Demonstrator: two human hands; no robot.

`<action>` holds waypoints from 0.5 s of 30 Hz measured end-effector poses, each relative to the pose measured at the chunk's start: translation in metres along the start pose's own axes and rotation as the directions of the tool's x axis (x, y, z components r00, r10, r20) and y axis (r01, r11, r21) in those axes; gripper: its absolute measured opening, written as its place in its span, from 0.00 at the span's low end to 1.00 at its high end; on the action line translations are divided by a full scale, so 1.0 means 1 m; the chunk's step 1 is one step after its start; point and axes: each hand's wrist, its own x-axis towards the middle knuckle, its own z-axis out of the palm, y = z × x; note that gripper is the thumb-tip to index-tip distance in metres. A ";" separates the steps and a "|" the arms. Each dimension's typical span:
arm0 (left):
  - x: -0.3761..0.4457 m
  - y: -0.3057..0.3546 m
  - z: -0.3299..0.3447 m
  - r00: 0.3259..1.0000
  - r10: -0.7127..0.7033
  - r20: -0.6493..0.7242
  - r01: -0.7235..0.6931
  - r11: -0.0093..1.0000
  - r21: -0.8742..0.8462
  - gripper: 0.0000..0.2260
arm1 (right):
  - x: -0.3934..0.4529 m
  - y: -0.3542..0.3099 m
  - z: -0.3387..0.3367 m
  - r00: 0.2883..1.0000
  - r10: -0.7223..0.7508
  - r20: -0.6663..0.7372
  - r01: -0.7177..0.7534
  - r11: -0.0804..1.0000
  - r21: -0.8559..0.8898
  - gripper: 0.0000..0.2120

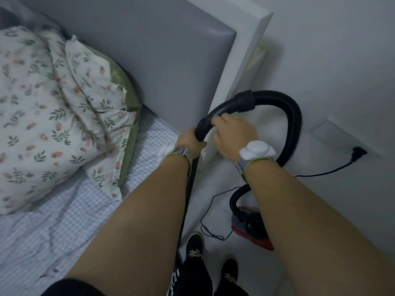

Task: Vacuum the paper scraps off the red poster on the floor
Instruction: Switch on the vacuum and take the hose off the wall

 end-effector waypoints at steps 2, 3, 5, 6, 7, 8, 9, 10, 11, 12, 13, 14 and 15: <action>-0.011 -0.011 -0.003 0.999 -0.018 0.031 0.020 0.999 -0.047 0.17 | 0.011 -0.012 -0.006 0.993 -0.113 -0.015 0.110 0.985 -0.134 0.13; -0.018 -0.017 -0.006 0.999 -0.026 0.029 0.028 0.997 -0.069 0.16 | 0.016 -0.020 -0.011 0.986 -0.160 0.039 0.165 0.967 -0.196 0.15; -0.026 -0.026 -0.008 0.997 -0.044 0.060 0.049 0.995 -0.084 0.18 | 0.021 -0.033 -0.013 0.964 -0.200 0.174 0.240 0.939 -0.247 0.16; -0.036 -0.032 -0.011 0.995 -0.070 0.076 0.077 0.993 -0.090 0.20 | 0.021 -0.041 -0.017 0.943 -0.226 0.244 0.287 0.924 -0.254 0.17; -0.047 -0.038 -0.015 0.993 -0.094 0.078 0.101 0.990 -0.097 0.21 | 0.021 -0.052 -0.018 0.917 -0.259 0.303 0.337 0.910 -0.243 0.18; -0.049 -0.041 -0.014 0.993 -0.086 0.082 0.095 0.990 -0.107 0.22 | 0.022 -0.057 -0.019 0.897 -0.241 0.371 0.347 0.903 -0.254 0.18; -0.058 -0.045 -0.016 0.994 -0.086 0.067 0.093 0.989 -0.115 0.23 | 0.021 -0.065 -0.020 0.873 -0.251 0.419 0.371 0.898 -0.234 0.17; -0.070 -0.049 -0.018 0.995 -0.090 0.052 0.096 0.989 -0.117 0.23 | 0.020 -0.075 -0.020 0.841 -0.270 0.468 0.404 0.890 -0.213 0.16; -0.087 -0.054 -0.022 0.992 -0.115 0.046 0.119 0.987 -0.108 0.23 | 0.017 -0.089 -0.019 0.810 -0.316 0.494 0.450 0.875 -0.178 0.15; -0.091 -0.055 -0.023 0.991 -0.118 0.066 0.124 0.988 -0.091 0.22 | 0.016 -0.094 -0.018 0.796 -0.310 0.520 0.450 0.877 -0.167 0.14; -0.102 -0.055 -0.025 0.987 -0.147 0.062 0.152 0.985 -0.078 0.21 | 0.013 -0.104 -0.017 0.784 -0.315 0.534 0.438 0.891 -0.116 0.14; -0.120 -0.058 -0.028 0.983 -0.179 0.043 0.182 0.980 -0.078 0.19 | 0.005 -0.116 -0.020 0.757 -0.329 0.565 0.455 0.885 -0.094 0.14; -0.143 -0.062 -0.031 0.975 -0.221 0.020 0.222 0.971 -0.092 0.18 | -0.005 -0.133 -0.020 0.726 -0.363 0.585 0.462 0.886 -0.023 0.13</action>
